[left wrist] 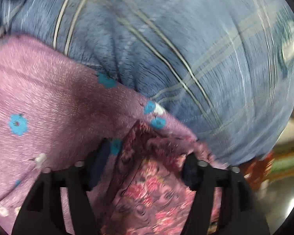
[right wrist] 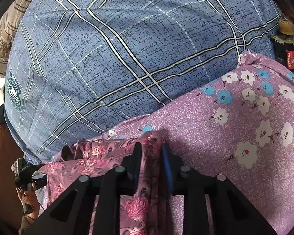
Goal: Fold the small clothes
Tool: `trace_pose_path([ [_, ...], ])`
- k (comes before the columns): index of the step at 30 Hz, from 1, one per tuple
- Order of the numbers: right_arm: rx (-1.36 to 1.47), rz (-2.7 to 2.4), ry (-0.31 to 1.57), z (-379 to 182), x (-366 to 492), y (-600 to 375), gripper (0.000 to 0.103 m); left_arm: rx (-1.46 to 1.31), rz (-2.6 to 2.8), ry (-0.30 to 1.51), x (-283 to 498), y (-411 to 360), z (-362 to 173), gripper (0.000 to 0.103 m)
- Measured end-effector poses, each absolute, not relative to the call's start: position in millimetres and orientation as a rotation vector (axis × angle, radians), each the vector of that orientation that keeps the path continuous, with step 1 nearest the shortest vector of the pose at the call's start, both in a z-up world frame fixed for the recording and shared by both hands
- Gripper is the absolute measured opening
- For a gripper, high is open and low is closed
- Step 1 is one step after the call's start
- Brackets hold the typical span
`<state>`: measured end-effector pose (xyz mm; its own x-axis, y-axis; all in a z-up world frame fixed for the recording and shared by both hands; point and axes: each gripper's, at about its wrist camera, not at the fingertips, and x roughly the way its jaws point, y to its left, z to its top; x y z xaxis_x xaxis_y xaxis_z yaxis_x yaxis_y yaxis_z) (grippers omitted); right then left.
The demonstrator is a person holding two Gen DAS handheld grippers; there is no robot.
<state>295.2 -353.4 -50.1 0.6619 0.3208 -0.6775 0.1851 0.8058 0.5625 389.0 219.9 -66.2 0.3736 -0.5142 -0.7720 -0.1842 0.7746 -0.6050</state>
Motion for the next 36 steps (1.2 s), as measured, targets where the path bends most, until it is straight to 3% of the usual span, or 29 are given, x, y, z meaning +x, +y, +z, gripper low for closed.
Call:
trace_pose_path([
  [3,0.672,0.082,0.872,-52.5,295.7,-352.1,0.033,-0.743,-0.243,1.114,382.0,229.0,-49.0,0.067],
  [5,0.687,0.087,0.886,-56.8,297.6,-347.7,0.033,-0.850,-0.263,1.055,379.3,245.8,-39.6,0.075],
  [6,0.691,0.092,0.893,-59.8,296.9,-345.9,0.033,-0.836,-0.253,1.046,379.1,249.1,-35.2,0.084],
  [9,0.695,0.103,0.886,-61.6,296.6,-342.0,0.036,-0.638,-0.218,1.110,381.1,236.6,-37.4,0.085],
  [14,0.752,0.105,0.872,-65.4,299.6,-348.7,0.042,-0.533,-0.279,1.219,377.9,203.1,-75.8,0.082],
  [15,0.755,0.109,0.876,-67.2,301.6,-347.9,0.042,-0.508,-0.287,1.211,380.0,195.0,-75.8,0.068],
  [16,0.749,0.119,0.885,-68.5,304.5,-345.3,0.038,-0.480,-0.297,1.202,376.2,184.7,-73.0,0.033],
  [17,0.724,0.128,0.891,-66.6,306.0,-343.1,0.015,-0.443,-0.301,1.197,376.4,176.7,-69.6,0.020],
  [18,0.674,0.139,0.888,-61.5,306.9,-338.6,0.003,-0.419,-0.289,1.178,376.1,172.0,-64.7,0.015],
  [22,0.607,0.164,0.662,-14.2,295.5,-339.2,0.003,-0.432,-0.215,1.115,380.0,179.2,-60.3,0.009],
  [25,0.605,0.130,0.666,-13.2,308.8,-343.6,0.003,-0.454,-0.083,1.152,386.1,199.0,-76.6,0.004],
  [28,0.514,0.007,0.941,-55.8,335.4,-334.3,0.006,-0.528,-0.035,1.214,381.0,221.4,-92.4,0.004],
  [32,0.607,0.026,0.837,-44.8,300.7,-344.6,0.013,-0.617,-0.102,1.222,346.4,247.7,-80.8,0.008],
  [35,0.670,0.062,0.814,-29.0,257.4,-356.8,0.023,-0.599,-0.160,1.207,299.3,261.3,-60.2,0.031],
  [36,0.675,0.070,0.811,-26.9,246.0,-358.2,0.025,-0.600,-0.171,1.203,287.9,270.2,-52.8,0.047],
])
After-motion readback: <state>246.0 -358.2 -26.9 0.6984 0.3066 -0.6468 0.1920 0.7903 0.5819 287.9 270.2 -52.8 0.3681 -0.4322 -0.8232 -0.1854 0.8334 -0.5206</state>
